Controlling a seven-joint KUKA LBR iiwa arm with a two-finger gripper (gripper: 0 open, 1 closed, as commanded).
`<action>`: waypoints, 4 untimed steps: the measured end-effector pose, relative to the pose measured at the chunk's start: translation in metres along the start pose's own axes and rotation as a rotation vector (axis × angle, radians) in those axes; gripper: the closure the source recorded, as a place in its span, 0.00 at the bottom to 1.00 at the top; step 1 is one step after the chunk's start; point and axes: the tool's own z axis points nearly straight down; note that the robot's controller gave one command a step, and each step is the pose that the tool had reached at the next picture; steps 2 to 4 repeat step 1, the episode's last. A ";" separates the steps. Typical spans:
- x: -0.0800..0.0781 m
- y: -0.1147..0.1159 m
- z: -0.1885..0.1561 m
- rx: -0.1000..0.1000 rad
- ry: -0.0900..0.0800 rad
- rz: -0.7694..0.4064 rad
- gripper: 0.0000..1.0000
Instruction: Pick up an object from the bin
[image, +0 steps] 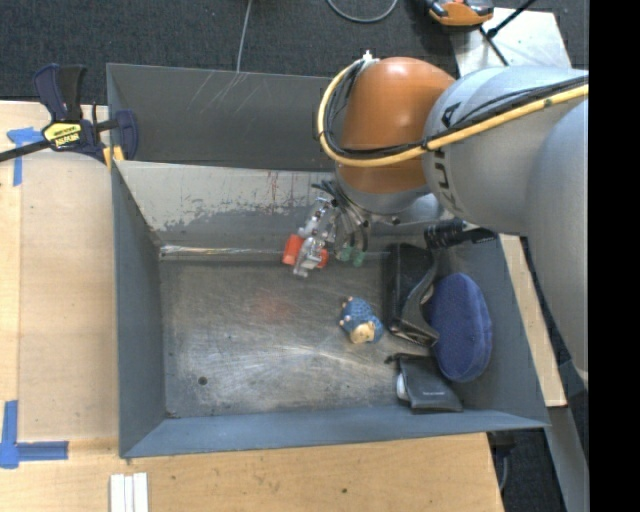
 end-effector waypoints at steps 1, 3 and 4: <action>-0.005 -0.005 -0.132 -0.001 -0.002 -0.013 1.00; -0.005 -0.005 -0.132 -0.001 -0.002 -0.013 1.00; -0.005 -0.005 -0.132 -0.001 -0.002 -0.013 1.00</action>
Offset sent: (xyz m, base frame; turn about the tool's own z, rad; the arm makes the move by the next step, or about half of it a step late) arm -0.0010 -0.0067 0.1261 -0.0118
